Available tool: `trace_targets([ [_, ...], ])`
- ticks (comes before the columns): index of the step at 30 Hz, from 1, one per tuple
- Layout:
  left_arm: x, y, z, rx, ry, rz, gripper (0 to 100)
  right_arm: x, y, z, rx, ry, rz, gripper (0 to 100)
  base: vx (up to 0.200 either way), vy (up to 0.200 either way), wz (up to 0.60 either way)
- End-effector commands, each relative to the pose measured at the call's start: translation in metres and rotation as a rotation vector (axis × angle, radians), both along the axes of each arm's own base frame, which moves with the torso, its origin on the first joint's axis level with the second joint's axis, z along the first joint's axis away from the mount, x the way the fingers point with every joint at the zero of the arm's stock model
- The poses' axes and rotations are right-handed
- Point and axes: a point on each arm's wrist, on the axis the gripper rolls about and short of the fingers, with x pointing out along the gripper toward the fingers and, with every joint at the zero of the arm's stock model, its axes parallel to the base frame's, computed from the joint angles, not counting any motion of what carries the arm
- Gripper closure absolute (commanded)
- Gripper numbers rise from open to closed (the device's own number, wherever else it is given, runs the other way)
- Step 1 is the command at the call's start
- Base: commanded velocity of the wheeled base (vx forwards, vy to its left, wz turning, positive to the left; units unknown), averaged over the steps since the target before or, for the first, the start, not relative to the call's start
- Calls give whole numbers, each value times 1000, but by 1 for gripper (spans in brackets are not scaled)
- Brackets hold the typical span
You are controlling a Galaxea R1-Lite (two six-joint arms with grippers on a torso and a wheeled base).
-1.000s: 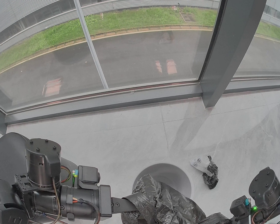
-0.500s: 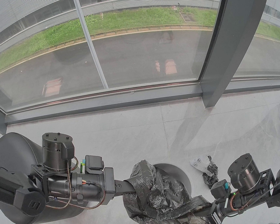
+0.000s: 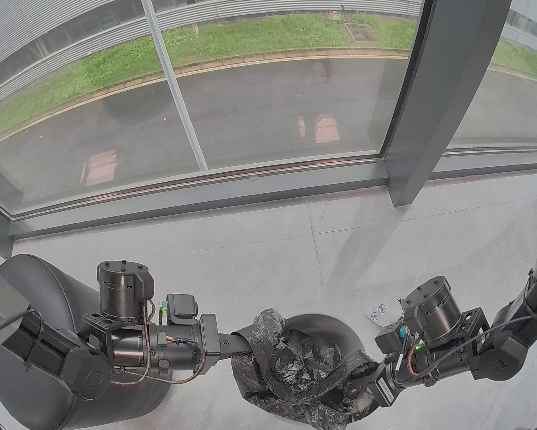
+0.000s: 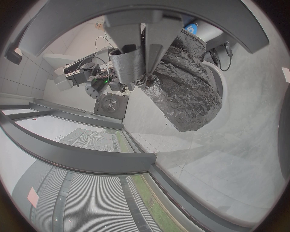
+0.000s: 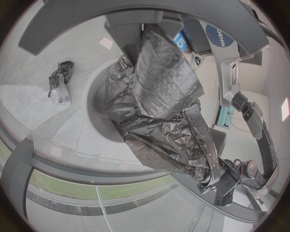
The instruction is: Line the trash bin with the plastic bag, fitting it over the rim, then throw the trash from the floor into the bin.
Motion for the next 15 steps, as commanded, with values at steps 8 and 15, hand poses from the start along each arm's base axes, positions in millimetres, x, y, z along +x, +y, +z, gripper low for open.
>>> trace_targets([
  [8,15,1,-24,23,33,25,100,26,0,-15,-18,11,-51,100,0,0,0],
  [15,22,-1,-28,24,33,26,100,42,-2,-20,-24,-9,-66,100,0,0,0],
])
